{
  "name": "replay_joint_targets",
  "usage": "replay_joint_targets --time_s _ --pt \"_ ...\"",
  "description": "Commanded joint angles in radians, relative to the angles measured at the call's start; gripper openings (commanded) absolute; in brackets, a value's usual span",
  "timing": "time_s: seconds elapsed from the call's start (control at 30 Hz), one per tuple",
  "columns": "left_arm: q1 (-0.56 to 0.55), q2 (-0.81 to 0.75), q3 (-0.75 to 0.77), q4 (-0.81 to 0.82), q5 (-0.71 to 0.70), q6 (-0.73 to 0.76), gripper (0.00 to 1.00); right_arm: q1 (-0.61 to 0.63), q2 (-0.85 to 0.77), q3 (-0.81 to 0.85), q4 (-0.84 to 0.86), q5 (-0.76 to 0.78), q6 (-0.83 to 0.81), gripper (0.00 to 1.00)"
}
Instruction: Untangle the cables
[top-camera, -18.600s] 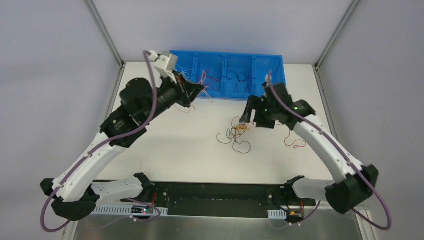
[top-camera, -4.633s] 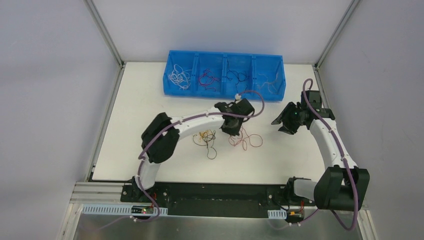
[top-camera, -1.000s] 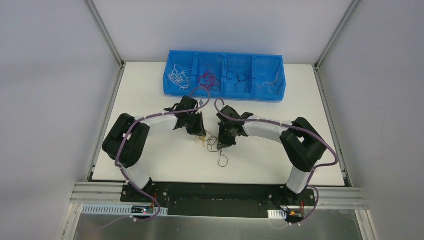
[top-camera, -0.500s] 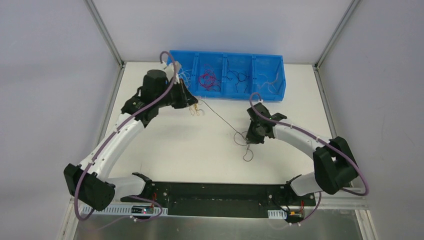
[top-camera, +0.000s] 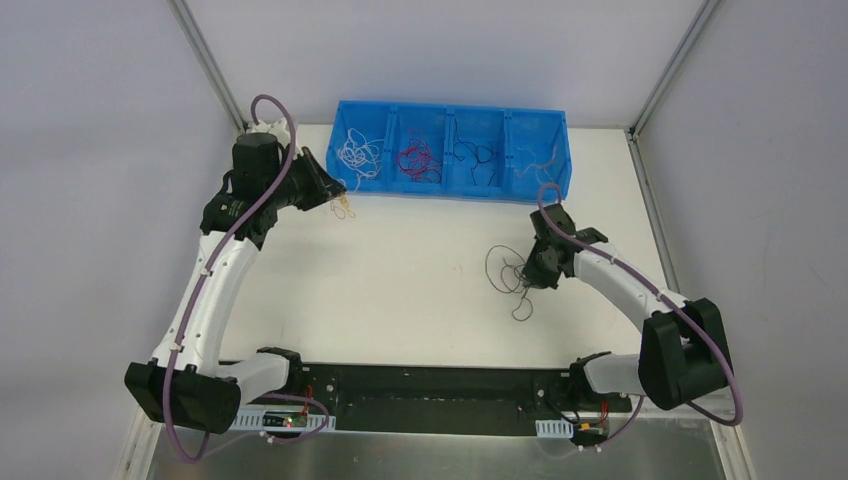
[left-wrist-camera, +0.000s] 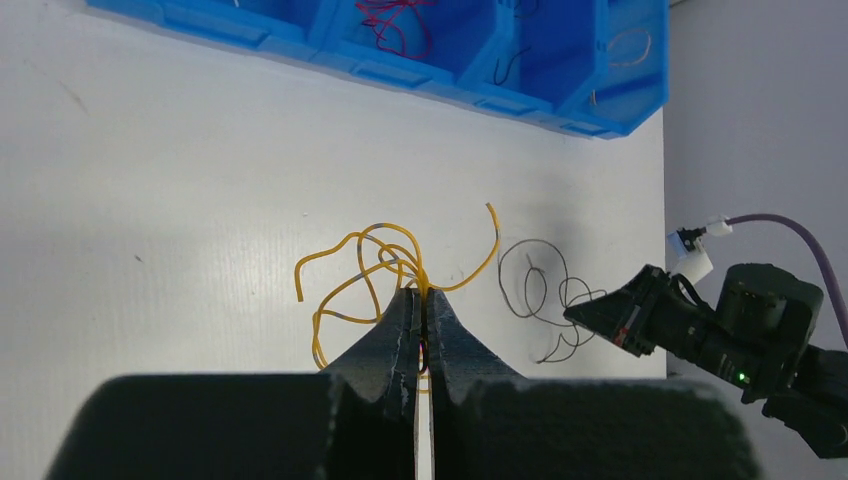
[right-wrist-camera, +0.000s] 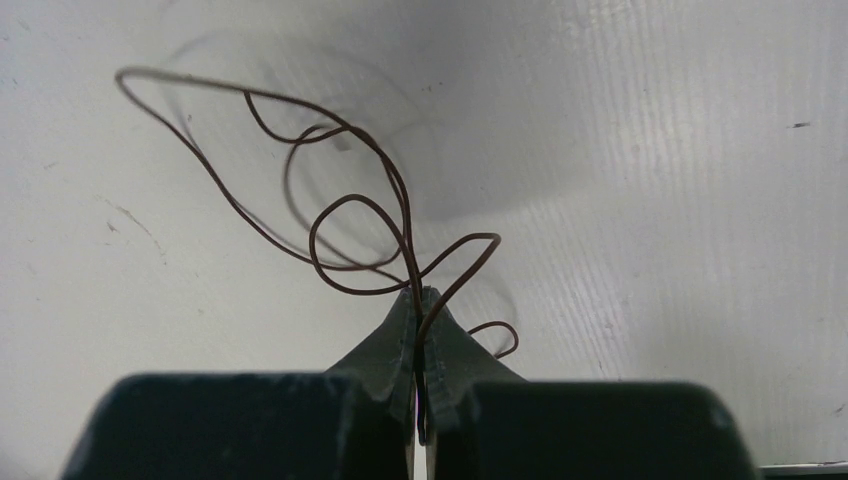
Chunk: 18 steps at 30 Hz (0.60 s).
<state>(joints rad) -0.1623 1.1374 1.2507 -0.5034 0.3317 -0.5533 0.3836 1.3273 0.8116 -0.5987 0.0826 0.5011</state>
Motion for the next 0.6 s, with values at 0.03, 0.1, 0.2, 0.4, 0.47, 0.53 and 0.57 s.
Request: replay_joint_targets --time_s 0.03,0.1,0.2,0.4,0.47,0.53,0.57 --pt "0.035 -0.009 -0.010 -0.014 0.063 -0.026 0.00 -0.041 -0.096 0.002 -0.024 -0.031 -0.035 0.00" --pt "0.034 -0.003 -0.063 0.019 0.099 -0.049 0.00 -0.040 -0.143 0.019 -0.008 -0.087 -0.039 0.00" --pt "0.026 -0.002 -0.159 0.076 0.151 -0.077 0.00 -0.040 -0.203 0.080 0.003 -0.152 -0.039 0.00" --pt "-0.025 -0.006 -0.272 0.128 0.130 -0.082 0.00 -0.041 -0.145 0.364 -0.041 -0.187 -0.071 0.00" --pt "-0.029 -0.003 -0.281 0.135 0.129 -0.083 0.00 -0.040 -0.076 0.466 -0.039 -0.181 -0.075 0.00" --pt "-0.032 0.001 -0.284 0.141 0.130 -0.083 0.00 -0.041 0.000 0.572 -0.039 -0.169 -0.078 0.00" --pt "-0.034 0.004 -0.285 0.144 0.130 -0.085 0.00 -0.040 0.048 0.626 -0.043 -0.159 -0.077 0.00"
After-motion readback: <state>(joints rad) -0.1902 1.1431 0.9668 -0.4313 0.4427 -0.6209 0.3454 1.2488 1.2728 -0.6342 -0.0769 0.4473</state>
